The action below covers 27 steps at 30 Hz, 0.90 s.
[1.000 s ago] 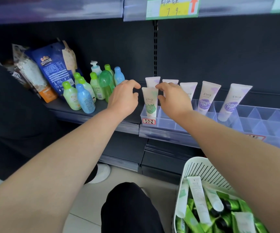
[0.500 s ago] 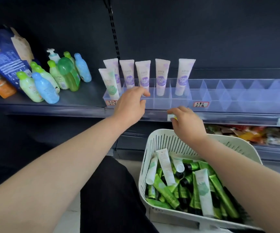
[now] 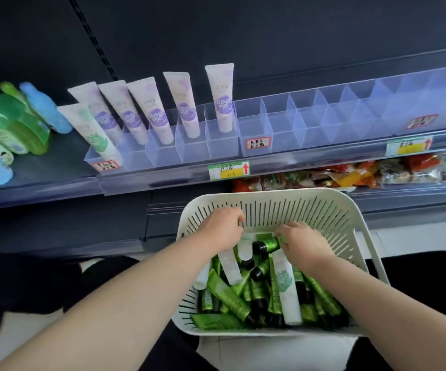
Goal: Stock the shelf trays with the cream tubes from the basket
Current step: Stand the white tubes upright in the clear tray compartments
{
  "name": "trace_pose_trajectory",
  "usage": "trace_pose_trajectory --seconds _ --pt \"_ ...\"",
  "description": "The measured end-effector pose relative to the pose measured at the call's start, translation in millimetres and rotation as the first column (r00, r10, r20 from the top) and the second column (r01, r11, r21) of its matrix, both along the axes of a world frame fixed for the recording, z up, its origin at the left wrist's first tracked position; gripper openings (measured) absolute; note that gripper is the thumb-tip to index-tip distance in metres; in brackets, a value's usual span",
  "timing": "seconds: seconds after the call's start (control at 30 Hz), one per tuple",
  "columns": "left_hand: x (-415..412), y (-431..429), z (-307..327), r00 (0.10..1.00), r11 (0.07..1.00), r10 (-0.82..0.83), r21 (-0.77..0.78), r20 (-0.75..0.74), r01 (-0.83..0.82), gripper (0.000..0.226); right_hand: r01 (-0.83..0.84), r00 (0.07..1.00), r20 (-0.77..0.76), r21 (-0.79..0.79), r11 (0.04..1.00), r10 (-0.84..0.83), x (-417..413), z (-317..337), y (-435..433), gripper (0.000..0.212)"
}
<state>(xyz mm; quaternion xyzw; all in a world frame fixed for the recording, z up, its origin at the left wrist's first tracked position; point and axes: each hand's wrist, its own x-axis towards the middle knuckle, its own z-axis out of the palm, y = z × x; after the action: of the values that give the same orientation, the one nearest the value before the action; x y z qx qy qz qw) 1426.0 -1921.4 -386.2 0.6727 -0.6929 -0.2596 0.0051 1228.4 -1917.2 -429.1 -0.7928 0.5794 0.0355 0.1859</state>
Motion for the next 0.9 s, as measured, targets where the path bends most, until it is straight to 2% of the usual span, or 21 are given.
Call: trace_pose_trajectory --seconds 0.17,0.3,0.4,0.57,0.9 --pt "-17.8 -5.9 -38.9 0.998 0.984 -0.041 0.177 0.056 0.030 0.036 -0.005 1.000 -0.010 0.111 0.994 0.006 -4.8 -21.3 4.6 0.037" --pt "-25.6 -9.1 -56.7 0.994 0.975 -0.065 0.217 0.084 0.046 0.037 0.014 1.000 0.008 0.177 0.984 -0.016 -9.5 -28.3 5.1 0.039" --pt "-27.1 -7.4 -63.7 0.995 0.966 -0.064 0.254 0.074 0.044 0.029 0.039 0.998 0.035 0.227 0.973 -0.048 -8.3 -31.2 3.6 0.039" --pt "-27.3 3.5 -57.1 0.991 0.968 -0.072 0.249 0.112 0.042 0.022 0.141 0.969 0.146 0.342 0.929 -0.201 -5.3 -28.4 -5.2 0.051" --pt "-35.2 54.8 -57.6 0.980 0.935 -0.108 0.353 0.168 0.042 0.007 0.190 0.942 0.219 0.275 0.942 -0.254 -2.7 -16.5 -4.4 0.051"
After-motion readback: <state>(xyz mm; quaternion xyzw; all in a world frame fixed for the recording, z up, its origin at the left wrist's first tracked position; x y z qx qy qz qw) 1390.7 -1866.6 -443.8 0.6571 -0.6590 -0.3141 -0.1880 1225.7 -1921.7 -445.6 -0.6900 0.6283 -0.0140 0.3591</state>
